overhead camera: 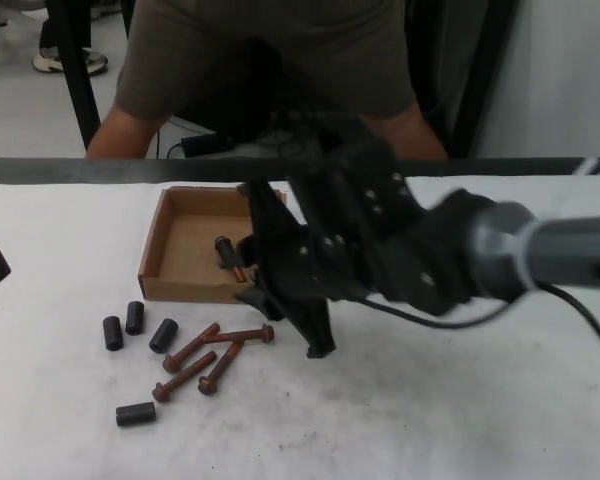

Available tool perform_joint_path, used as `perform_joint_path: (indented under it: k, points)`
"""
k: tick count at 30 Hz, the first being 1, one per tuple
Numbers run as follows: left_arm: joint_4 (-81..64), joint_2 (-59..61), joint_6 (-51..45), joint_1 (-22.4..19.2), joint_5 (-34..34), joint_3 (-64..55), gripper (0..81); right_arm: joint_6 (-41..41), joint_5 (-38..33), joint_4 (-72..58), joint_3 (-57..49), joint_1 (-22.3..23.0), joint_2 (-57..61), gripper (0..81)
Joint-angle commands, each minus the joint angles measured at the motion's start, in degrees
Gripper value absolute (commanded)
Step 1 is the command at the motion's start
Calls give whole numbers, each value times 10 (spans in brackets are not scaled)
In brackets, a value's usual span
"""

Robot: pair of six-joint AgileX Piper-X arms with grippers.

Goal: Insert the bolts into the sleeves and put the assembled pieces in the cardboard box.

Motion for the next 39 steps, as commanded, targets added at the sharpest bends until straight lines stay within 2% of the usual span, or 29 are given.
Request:
perform_joint_path:
  k: [1, 6, 11, 21, 39]
  points:
    - [-8, -4, 0, -2, 2, 0, 246, 7, 9, 42, -34, 3, 21, 330]
    - [-8, -4, 0, -2, 2, 0, 246, 14, 15, 97, -77, 3, 55, 323]
    - [-8, -4, 0, -2, 2, 0, 246, 20, 25, 124, -81, 3, 61, 244]
    - [-8, -4, 0, -2, 1, 0, 246, 18, 30, 164, -81, 3, 62, 242]
    - [-8, -4, 0, -2, 1, 0, 246, 36, 22, 149, -83, 3, 91, 242]
